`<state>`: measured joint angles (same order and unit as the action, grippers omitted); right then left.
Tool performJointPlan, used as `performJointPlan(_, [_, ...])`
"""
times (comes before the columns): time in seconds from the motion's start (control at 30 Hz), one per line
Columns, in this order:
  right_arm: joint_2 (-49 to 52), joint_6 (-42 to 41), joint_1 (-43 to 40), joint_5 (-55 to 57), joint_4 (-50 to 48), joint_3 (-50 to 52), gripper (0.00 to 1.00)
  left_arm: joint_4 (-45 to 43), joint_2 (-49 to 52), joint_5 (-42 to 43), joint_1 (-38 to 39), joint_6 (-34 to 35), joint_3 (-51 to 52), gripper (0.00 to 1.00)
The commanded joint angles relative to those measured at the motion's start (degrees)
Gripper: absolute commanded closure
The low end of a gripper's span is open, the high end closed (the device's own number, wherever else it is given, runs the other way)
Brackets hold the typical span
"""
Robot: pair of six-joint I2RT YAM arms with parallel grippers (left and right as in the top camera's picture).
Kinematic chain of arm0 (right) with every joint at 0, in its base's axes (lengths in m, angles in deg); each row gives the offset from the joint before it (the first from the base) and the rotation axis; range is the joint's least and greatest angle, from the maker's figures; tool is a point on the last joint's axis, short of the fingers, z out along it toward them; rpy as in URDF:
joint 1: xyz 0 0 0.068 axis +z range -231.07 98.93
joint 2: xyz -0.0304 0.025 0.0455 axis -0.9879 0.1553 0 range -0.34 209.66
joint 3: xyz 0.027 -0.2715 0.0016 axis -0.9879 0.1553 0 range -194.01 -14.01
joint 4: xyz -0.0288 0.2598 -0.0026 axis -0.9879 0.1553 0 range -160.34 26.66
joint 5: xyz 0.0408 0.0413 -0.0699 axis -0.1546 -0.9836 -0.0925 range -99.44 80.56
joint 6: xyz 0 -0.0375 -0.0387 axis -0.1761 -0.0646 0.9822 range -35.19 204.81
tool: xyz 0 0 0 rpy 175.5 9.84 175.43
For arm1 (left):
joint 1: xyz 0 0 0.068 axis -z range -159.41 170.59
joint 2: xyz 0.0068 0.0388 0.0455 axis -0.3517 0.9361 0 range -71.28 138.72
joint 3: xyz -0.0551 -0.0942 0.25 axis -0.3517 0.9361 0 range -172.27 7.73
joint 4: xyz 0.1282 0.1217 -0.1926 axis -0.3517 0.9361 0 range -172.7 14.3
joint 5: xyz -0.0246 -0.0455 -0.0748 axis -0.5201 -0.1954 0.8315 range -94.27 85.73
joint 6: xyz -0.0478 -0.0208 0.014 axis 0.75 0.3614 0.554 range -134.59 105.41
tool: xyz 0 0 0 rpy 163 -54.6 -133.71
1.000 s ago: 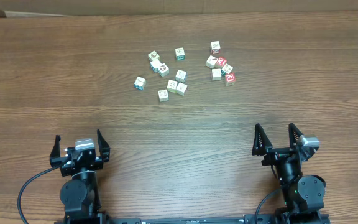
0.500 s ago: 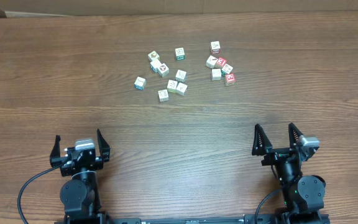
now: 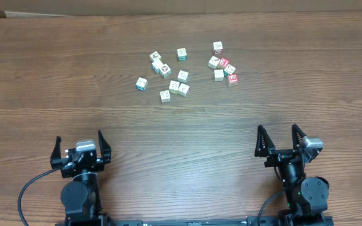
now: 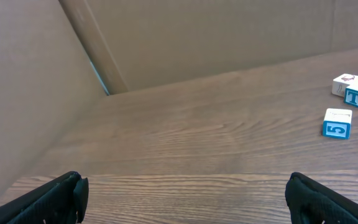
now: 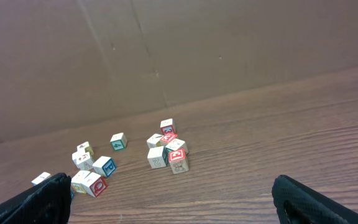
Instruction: Form a horizontal line
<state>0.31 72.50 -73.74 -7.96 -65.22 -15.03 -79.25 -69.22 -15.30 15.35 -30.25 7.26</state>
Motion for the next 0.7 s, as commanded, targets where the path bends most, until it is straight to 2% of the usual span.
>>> performJointPlan(0.0, [-0.15,0.33,0.09,-0.31,-0.31,0.57,0.00,-0.07,0.20,-0.98,0.33,-1.46,0.15,0.00])
performJointPlan(0.67, [-0.15,0.33,0.09,-0.31,-0.31,0.57,0.00,-0.61,0.20,-0.92,0.33,-1.44,0.15,0.00])
